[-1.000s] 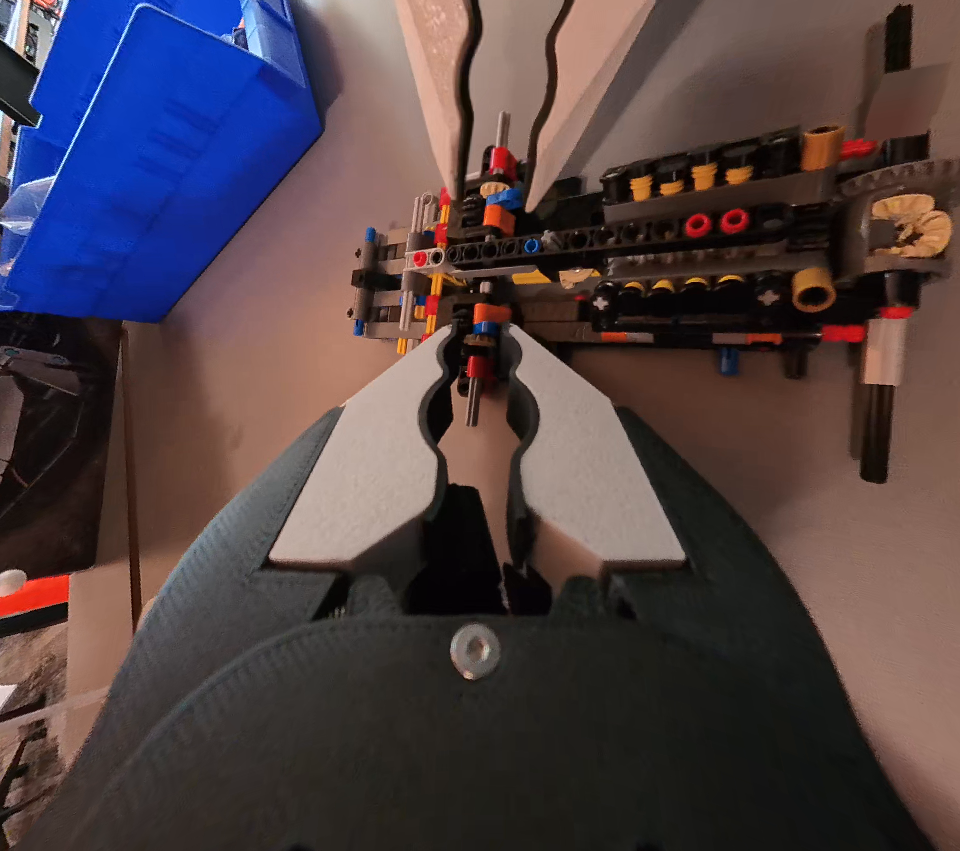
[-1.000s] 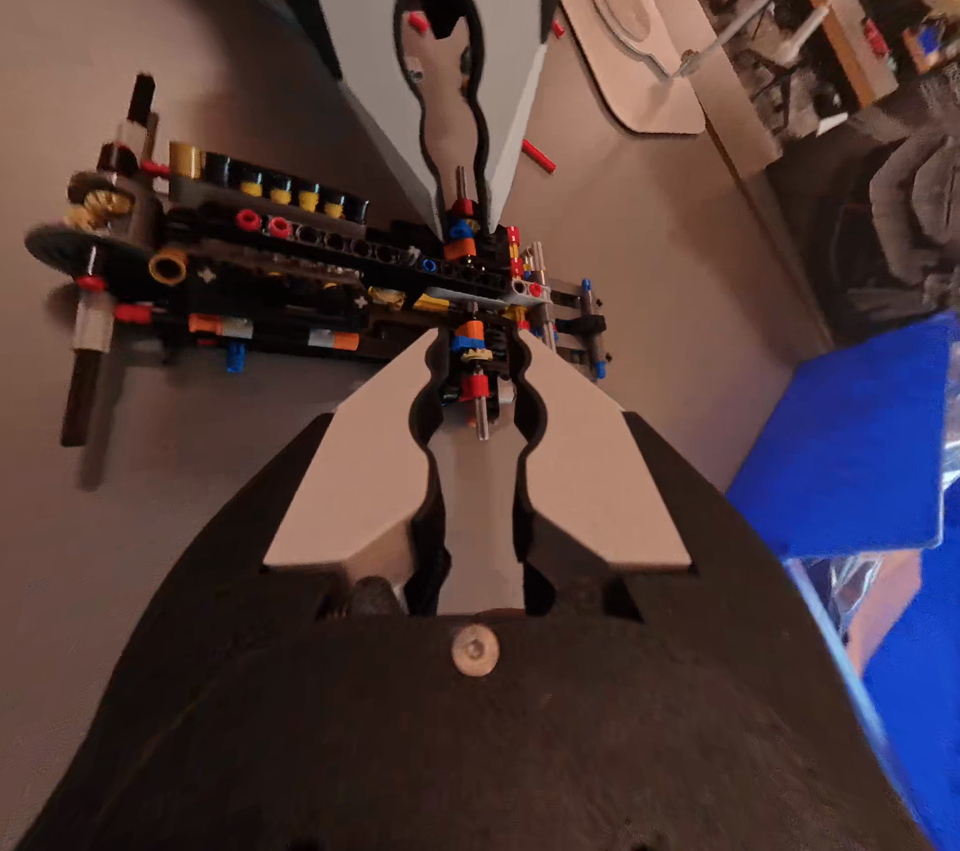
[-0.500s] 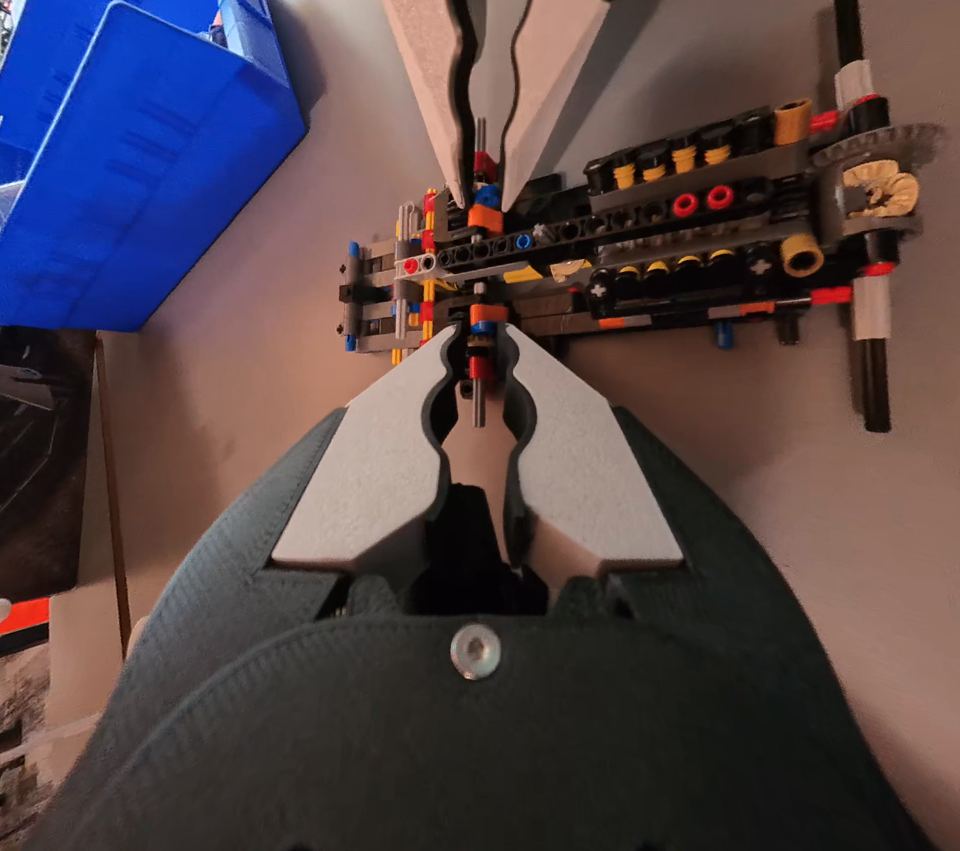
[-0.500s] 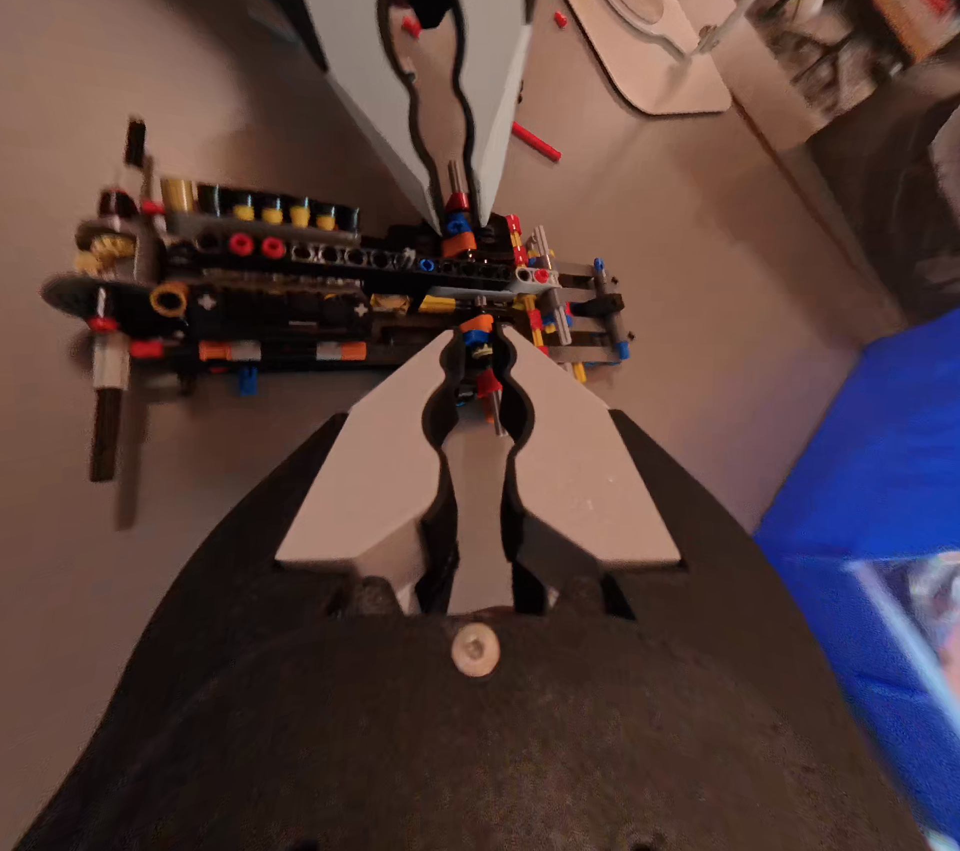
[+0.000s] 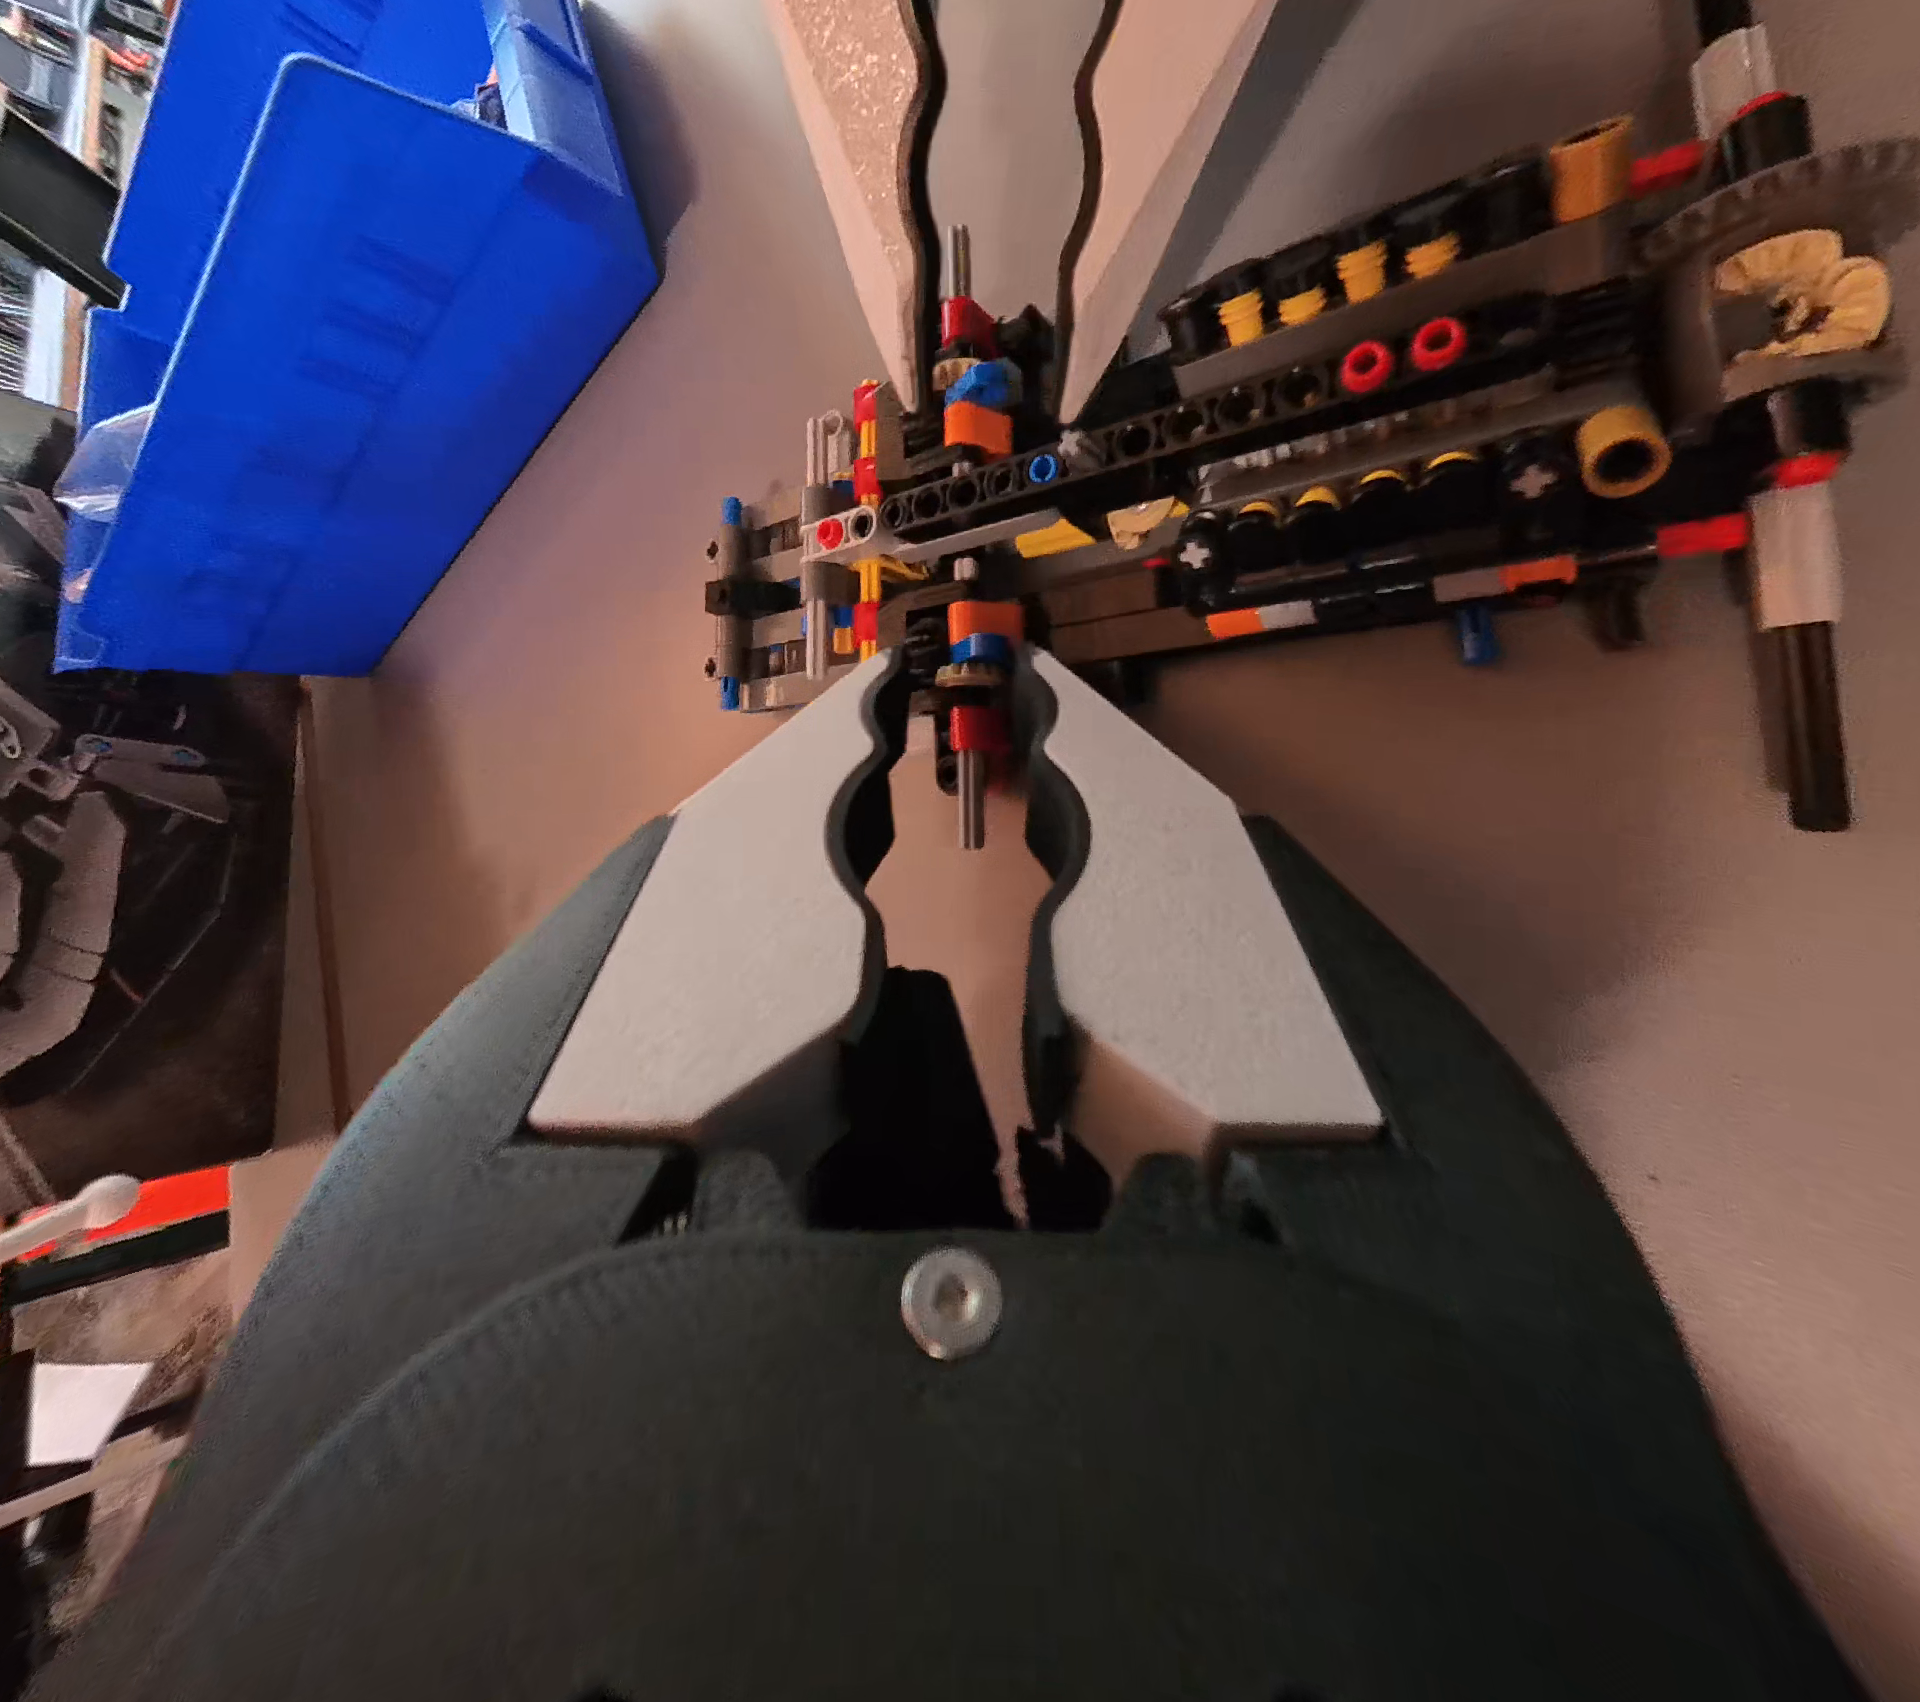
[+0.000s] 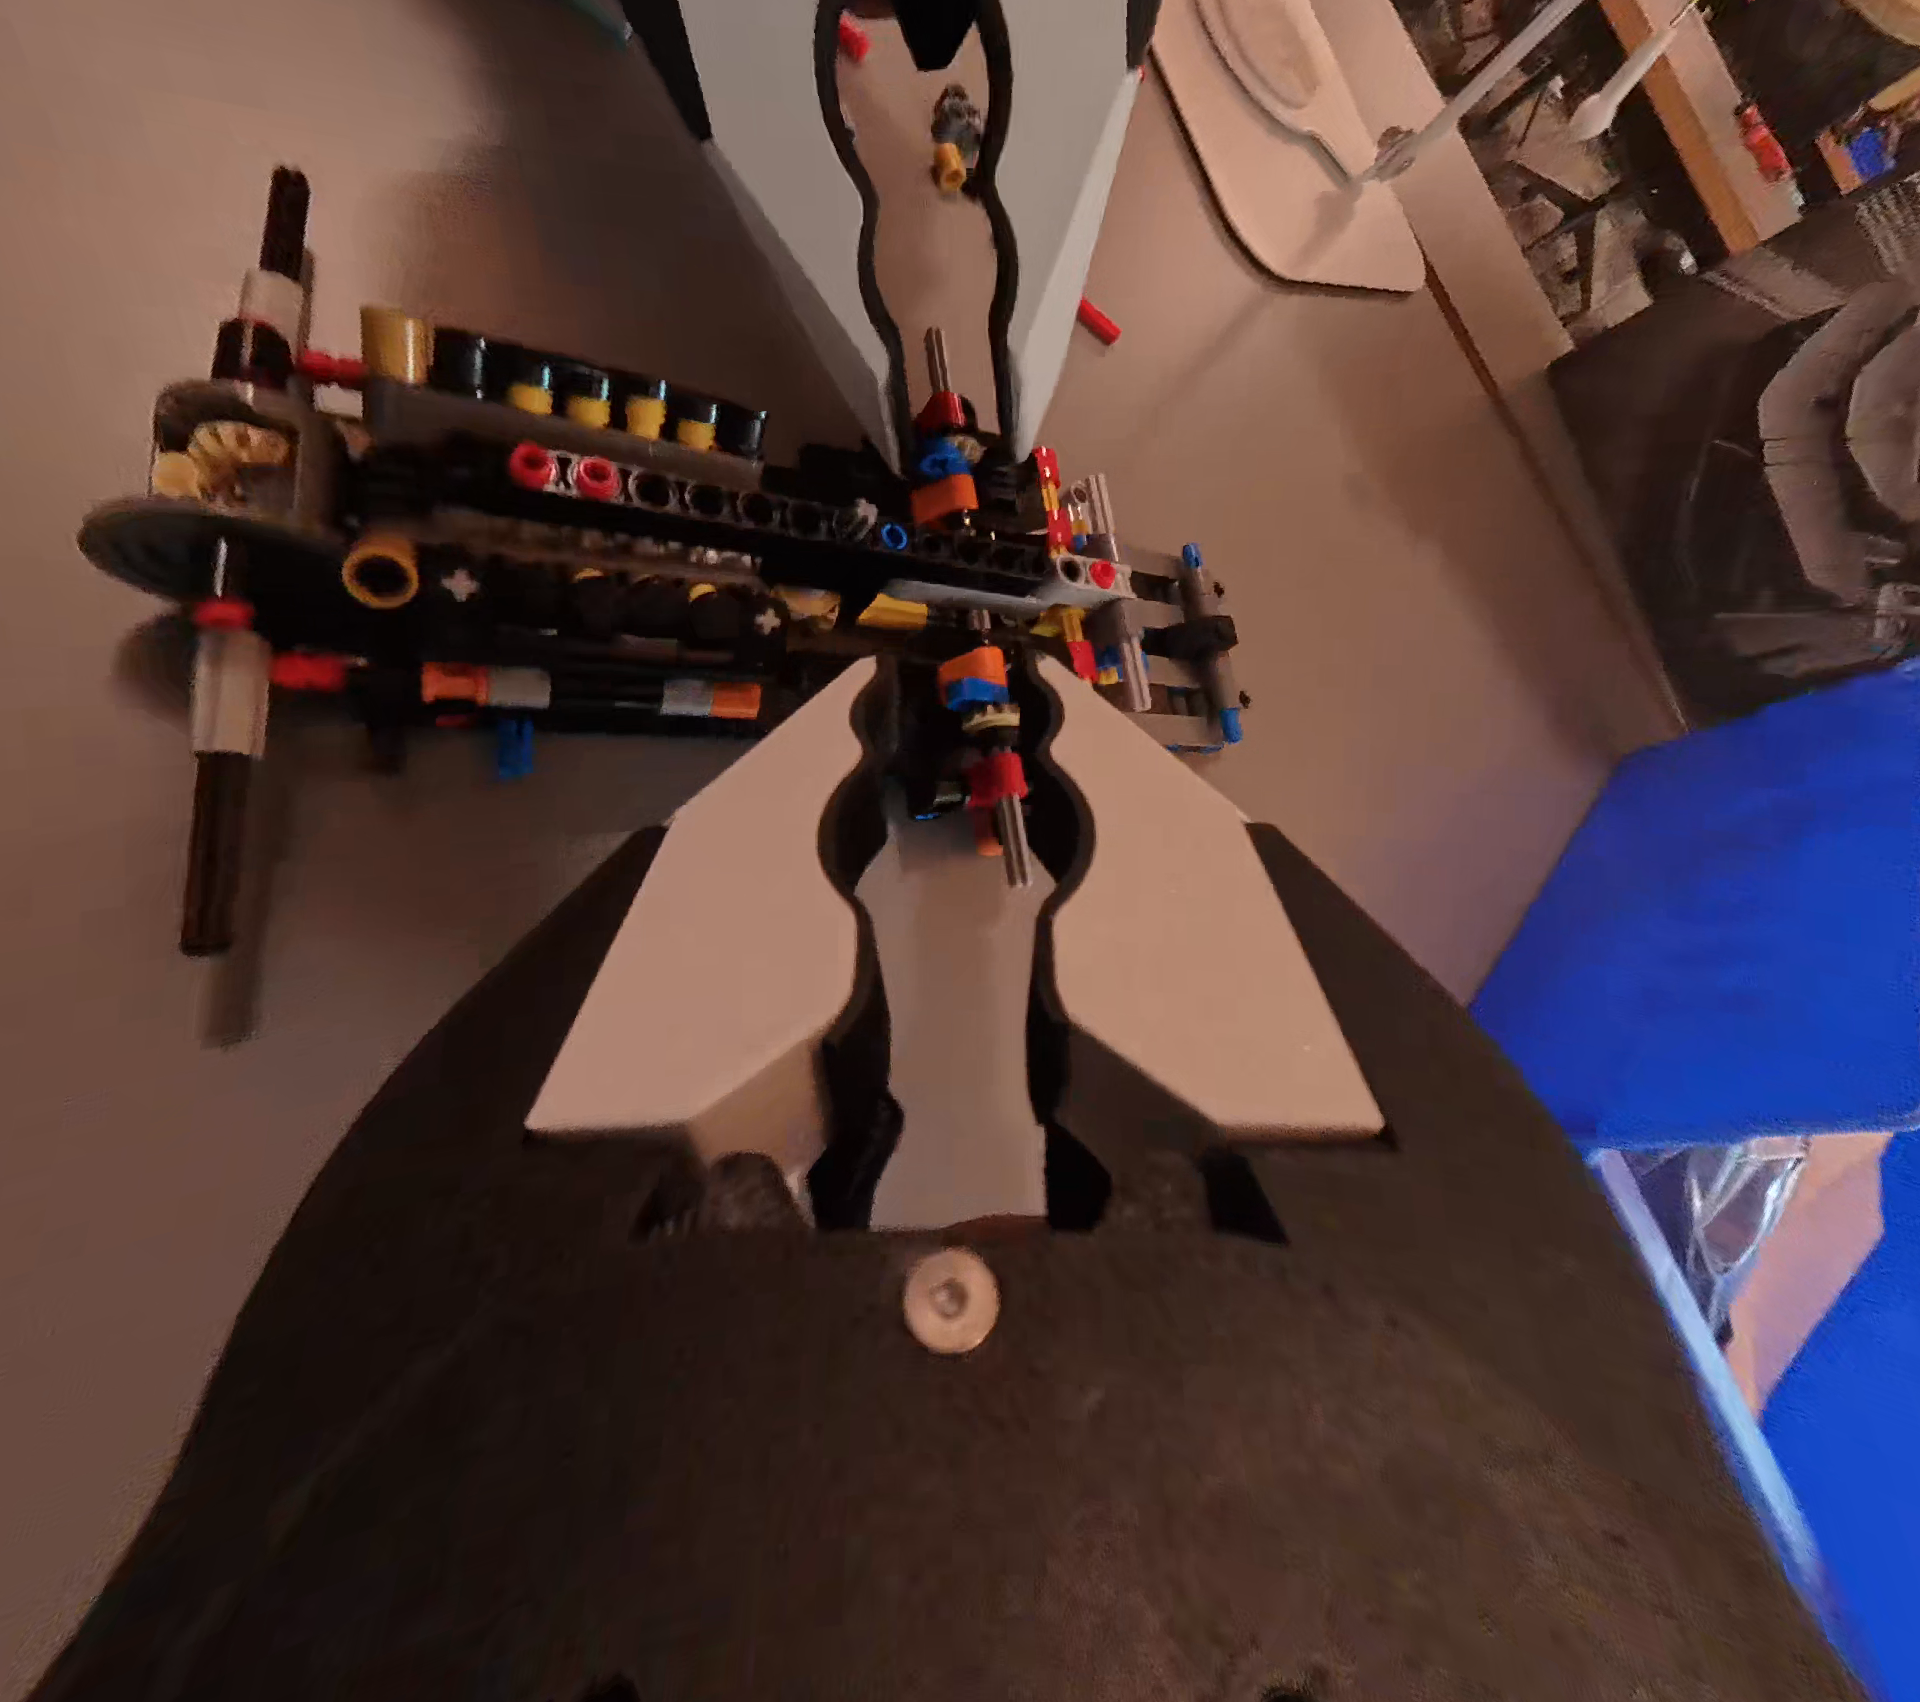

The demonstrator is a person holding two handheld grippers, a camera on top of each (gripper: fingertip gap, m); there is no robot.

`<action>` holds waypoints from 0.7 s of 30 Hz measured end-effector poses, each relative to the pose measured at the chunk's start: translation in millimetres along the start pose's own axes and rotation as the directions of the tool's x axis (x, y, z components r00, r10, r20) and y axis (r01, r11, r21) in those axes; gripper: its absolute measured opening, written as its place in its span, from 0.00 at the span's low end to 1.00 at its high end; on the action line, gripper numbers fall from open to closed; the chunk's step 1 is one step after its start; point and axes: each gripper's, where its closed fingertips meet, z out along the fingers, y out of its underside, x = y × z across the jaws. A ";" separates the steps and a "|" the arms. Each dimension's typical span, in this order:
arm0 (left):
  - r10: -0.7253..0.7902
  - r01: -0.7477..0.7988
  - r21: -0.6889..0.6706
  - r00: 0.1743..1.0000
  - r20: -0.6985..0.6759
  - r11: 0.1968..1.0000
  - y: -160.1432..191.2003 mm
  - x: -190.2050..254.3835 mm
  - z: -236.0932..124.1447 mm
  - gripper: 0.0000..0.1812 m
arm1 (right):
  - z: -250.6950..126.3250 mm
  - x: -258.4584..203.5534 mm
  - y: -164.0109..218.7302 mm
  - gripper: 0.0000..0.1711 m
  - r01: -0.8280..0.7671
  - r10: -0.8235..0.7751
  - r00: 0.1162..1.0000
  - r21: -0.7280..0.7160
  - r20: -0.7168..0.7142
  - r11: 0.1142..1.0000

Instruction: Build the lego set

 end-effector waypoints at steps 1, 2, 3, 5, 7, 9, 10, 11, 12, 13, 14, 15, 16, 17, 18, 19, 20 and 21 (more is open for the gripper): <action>0.004 -0.004 0.005 1.000 0.005 1.000 -0.5 -0.6 -0.7 0.11 | -0.8 1.3 0.7 0.12 0.011 -0.011 1.000 0.001 -0.003 1.000; 0.004 -0.004 0.013 1.000 0.007 1.000 -1.5 -1.4 -1.5 0.12 | -2.1 3.4 1.0 0.12 0.017 -0.017 1.000 0.003 -0.005 1.000; -0.002 0.002 0.016 1.000 0.000 1.000 -2.1 -1.3 -1.7 0.13 | -3.3 5.3 1.9 0.12 0.020 -0.020 1.000 -0.001 -0.003 1.000; 0.001 -0.001 0.014 1.000 -0.005 1.000 -2.0 -1.9 -0.7 0.14 | -2.6 7.2 3.8 0.13 0.036 -0.036 0.999 -0.006 0.001 0.999; 0.012 -0.012 0.002 1.000 -0.020 1.000 0.5 -0.6 1.8 0.14 | 0.8 5.7 7.2 0.13 0.057 -0.056 0.998 -0.020 0.018 0.998; 0.008 -0.008 -0.003 1.000 -0.027 1.000 2.8 -0.7 3.8 0.12 | 3.0 7.0 8.7 0.12 0.083 -0.083 0.996 -0.026 0.016 0.996; 0.002 -0.002 -0.003 1.000 -0.031 1.000 3.1 -0.9 4.1 0.12 | 3.2 8.0 7.8 0.11 0.080 -0.080 0.997 -0.020 0.019 0.997; -0.001 0.001 0.000 0.999 -0.034 1.000 2.8 -1.6 4.2 0.11 | 3.3 7.9 7.8 0.11 0.078 -0.078 0.997 -0.019 0.029 0.997; -0.001 0.001 0.000 0.999 -0.040 1.000 2.8 -1.6 4.4 0.10 | 3.5 8.0 7.6 0.10 0.082 -0.081 0.996 -0.017 0.036 0.997; 0.000 0.000 0.002 0.999 -0.044 1.000 2.8 -1.5 4.6 0.10 | 3.4 7.9 7.5 0.10 0.084 -0.084 0.996 -0.014 0.043 0.996; 0.002 -0.002 0.003 0.999 -0.046 1.000 2.7 -1.4 4.6 0.10 | 3.4 7.8 7.4 0.10 0.084 -0.083 0.995 -0.013 0.049 0.996; -0.002 0.003 0.002 0.999 -0.051 1.000 2.6 -1.2 4.5 0.10 | 3.2 7.8 7.2 0.10 0.074 -0.073 0.996 -0.011 0.060 0.997; -0.008 0.008 0.002 0.998 -0.058 1.000 2.5 -1.2 4.5 0.10 | 3.1 7.8 7.0 0.10 0.058 -0.057 0.996 -0.009 0.074 0.998; -0.006 0.007 0.002 0.998 -0.064 1.000 2.4 -1.2 4.5 0.10 | 3.0 7.9 7.0 0.10 0.047 -0.046 0.995 -0.011 0.086 0.999; -0.008 0.008 -0.001 0.998 -0.070 1.000 2.6 -1.4 4.5 0.10 | 3.1 7.9 6.6 0.10 0.031 -0.029 0.995 -0.016 0.097 0.999; -0.015 0.015 -0.005 0.997 -0.076 1.000 2.9 -1.7 4.5 0.10 | 3.3 8.0 6.2 0.10 0.010 -0.007 0.994 -0.020 0.107 1.000; -0.022 0.022 -0.006 0.996 -0.085 1.000 2.9 -1.8 4.4 0.10 | 3.5 8.2 6.2 0.10 -0.008 0.011 0.993 -0.023 0.114 1.000; -0.038 0.038 -0.007 0.994 -0.100 0.999 2.8 -1.7 4.3 0.10 | 3.3 8.0 5.9 0.10 -0.035 0.038 0.991 -0.025 0.126 0.999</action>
